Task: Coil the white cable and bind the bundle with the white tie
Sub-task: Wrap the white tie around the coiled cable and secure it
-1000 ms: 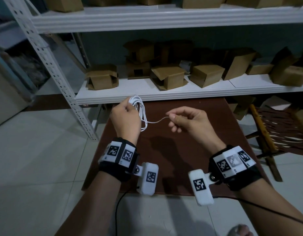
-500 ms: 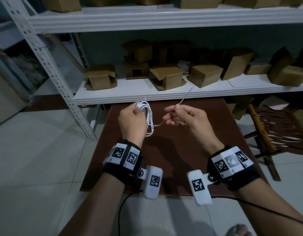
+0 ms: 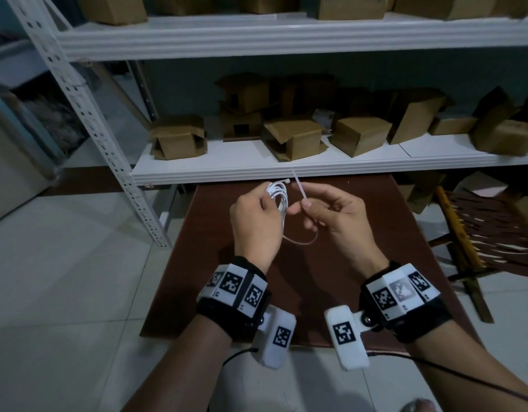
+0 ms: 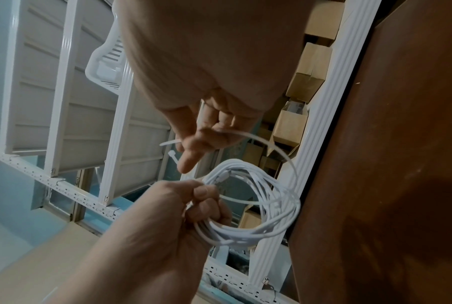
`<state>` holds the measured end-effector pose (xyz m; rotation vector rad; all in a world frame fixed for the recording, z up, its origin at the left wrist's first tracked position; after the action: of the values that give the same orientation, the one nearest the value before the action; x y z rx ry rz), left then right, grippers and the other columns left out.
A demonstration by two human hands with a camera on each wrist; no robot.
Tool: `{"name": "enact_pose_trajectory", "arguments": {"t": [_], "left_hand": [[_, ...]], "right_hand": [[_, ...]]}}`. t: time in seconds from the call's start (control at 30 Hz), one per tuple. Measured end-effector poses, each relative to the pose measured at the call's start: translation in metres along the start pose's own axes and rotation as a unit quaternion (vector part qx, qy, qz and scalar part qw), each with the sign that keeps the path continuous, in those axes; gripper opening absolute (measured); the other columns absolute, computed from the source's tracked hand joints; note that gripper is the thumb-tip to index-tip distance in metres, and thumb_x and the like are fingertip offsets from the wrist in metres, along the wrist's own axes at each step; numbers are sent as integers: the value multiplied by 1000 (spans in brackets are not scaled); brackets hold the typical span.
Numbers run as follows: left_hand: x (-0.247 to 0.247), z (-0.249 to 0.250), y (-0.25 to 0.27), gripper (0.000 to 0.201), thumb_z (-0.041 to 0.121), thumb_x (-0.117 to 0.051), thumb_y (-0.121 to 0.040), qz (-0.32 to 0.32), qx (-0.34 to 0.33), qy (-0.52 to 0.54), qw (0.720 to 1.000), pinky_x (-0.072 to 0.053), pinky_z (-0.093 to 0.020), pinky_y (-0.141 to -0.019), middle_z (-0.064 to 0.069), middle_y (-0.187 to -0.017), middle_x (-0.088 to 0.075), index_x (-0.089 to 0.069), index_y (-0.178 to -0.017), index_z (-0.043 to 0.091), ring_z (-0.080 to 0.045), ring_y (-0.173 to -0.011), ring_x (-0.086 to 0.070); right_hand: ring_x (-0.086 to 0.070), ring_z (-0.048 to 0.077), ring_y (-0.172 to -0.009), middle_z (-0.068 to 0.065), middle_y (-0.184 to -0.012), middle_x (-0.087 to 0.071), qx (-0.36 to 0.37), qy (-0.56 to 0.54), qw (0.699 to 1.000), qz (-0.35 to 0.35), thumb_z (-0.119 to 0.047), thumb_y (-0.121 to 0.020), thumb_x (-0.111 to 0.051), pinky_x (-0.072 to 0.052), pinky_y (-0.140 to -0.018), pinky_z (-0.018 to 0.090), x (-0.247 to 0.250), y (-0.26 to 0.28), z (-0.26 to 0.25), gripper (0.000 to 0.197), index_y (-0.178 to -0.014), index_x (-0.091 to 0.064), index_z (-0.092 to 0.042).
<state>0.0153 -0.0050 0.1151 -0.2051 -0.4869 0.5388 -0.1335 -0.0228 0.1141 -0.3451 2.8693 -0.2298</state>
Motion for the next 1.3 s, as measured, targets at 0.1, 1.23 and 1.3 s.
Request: {"name": "enact_pose_trajectory", "arguments": {"t": [0.1,1.23,1.3], "left_hand": [[-3,1,2,34,11,-47,-100,-8,-20,-12,1000,-53,-39,-74,-1,-85,-77,-79,-105,18,-21,-80,-69],[-12,10,9,35,7,-51,-101,-12,-16,50,999,-57,-38,-77,7,-88,-78,-80,-107,26,-12,-83,-72],[-13,9,9,37,5,-53,-100,-18,-13,58,998,-58,-41,-76,7,-85,-77,-80,-106,29,-10,-80,-71]], "right_hand": [[-63,0,-59,18,-83,-70,10,-8,1000,12,12,-99,-57,-46,-59,8,-3,3,-2,26,-122,-67,15],[-59,13,-64,25,-94,-75,-14,-78,996,48,14,-93,-60,-53,-62,18,-8,5,-11,22,-114,-65,19],[-60,14,-66,26,-96,-75,-13,-81,996,41,16,-92,-59,-54,-65,20,-8,5,-10,25,-116,-64,19]]}}
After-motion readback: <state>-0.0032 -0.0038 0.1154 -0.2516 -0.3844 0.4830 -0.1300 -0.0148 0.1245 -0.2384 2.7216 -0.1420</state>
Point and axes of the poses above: each hand's wrist, its own y-axis away from the middle knuckle, its own x-axis out of the back of the hand, z = x × y, the point moved 1 cm from there along -y, towards the middle knuckle
